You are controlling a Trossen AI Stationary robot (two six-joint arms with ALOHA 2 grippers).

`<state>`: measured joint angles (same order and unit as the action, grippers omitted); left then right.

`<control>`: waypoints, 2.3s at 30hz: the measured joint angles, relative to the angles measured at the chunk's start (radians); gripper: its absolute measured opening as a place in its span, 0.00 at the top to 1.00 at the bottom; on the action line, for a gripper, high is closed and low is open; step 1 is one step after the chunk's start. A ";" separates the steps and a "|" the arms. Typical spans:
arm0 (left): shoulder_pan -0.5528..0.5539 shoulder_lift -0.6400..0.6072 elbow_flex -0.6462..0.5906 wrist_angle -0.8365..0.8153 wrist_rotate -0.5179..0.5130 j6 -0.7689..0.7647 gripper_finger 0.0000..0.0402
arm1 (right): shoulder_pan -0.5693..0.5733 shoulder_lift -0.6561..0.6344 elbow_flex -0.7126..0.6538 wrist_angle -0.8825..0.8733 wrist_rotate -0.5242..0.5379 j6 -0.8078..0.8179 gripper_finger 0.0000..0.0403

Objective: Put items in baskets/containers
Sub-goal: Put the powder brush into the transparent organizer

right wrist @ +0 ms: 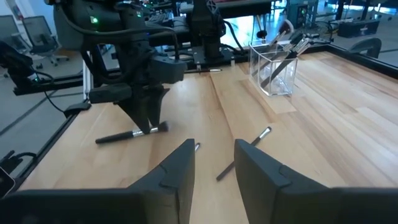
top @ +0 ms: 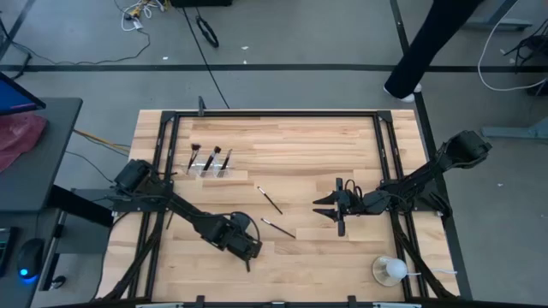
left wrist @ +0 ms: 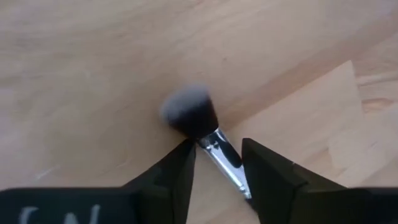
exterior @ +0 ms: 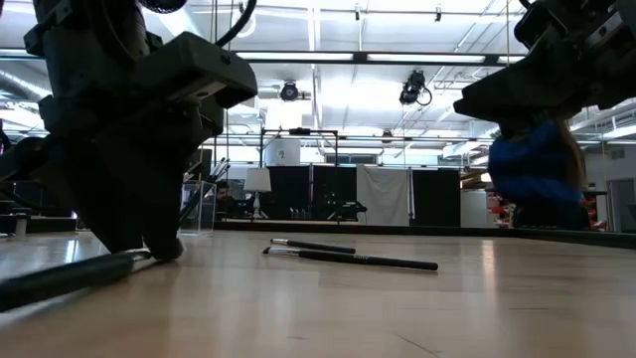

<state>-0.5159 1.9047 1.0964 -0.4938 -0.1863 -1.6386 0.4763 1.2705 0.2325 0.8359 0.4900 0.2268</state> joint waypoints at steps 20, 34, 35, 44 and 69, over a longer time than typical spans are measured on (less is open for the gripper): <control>0.032 0.010 -0.005 -0.253 -0.192 0.177 0.65 | 0.000 0.000 0.000 -0.008 0.000 0.000 0.72; -0.033 0.011 -0.045 -0.311 -0.273 -0.025 0.54 | 0.000 0.000 0.000 -0.009 0.000 0.000 0.72; -0.043 0.011 -0.049 -0.308 -0.268 -0.049 0.55 | 0.000 0.000 0.000 -0.009 0.000 0.000 0.72; -0.098 0.010 -0.059 -0.239 -0.270 -0.102 0.64 | 0.000 0.000 0.000 -0.008 0.000 0.000 0.72; 0.011 0.015 -0.063 -0.057 -0.643 0.208 0.91 | 0.000 0.000 0.000 -0.008 0.000 -0.003 0.72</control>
<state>-0.5053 1.9198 1.0336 -0.5506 -0.8292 -1.4303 0.4763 1.2705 0.2325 0.8280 0.4900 0.2237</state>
